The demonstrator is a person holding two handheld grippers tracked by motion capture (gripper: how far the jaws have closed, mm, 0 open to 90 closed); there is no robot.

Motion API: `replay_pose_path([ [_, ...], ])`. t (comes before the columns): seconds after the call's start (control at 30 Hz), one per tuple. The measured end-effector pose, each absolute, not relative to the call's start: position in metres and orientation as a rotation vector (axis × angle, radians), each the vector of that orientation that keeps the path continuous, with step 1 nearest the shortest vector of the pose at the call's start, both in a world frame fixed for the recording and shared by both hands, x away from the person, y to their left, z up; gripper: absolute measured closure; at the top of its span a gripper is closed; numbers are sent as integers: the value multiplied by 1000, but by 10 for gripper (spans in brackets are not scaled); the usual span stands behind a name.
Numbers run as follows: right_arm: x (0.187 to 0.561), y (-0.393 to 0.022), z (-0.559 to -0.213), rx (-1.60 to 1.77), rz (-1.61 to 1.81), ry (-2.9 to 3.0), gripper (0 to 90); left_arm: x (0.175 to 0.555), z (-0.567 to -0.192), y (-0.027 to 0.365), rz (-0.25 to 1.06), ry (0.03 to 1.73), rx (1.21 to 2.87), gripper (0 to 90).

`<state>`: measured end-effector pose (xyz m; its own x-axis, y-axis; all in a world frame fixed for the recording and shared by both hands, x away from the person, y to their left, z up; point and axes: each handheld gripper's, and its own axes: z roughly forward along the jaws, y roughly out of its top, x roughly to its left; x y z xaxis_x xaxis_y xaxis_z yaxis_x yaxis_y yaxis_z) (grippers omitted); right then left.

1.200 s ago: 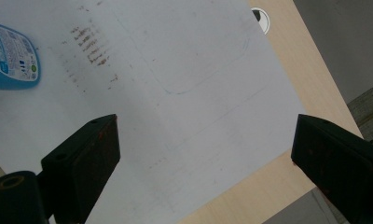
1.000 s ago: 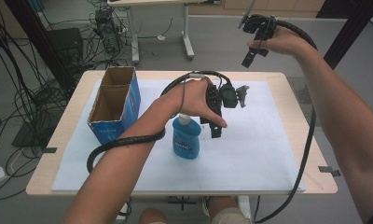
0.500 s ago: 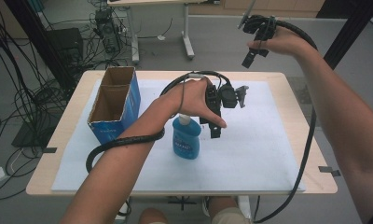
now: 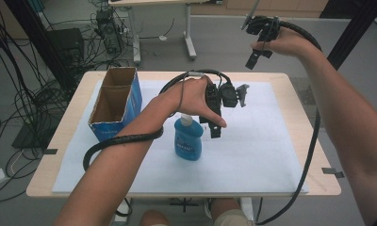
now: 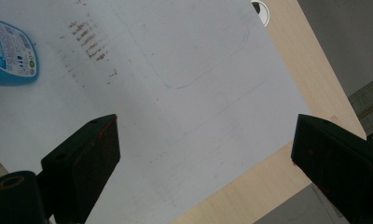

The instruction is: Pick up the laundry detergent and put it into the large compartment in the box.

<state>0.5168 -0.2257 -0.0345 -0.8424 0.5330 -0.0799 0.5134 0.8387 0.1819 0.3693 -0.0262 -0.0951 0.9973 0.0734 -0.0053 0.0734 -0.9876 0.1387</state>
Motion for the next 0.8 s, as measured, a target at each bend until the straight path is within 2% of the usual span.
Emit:
replay_pose_path([
  [0.6, 513, -228, -33, 835, 232, 2879, 78, 371, -92, 12, 17, 150, 3014, 57],
  [0.8, 513, -228, -37, 841, 233, 2886, 78, 376, -98, 16, 12, 115, 3054, 59],
])
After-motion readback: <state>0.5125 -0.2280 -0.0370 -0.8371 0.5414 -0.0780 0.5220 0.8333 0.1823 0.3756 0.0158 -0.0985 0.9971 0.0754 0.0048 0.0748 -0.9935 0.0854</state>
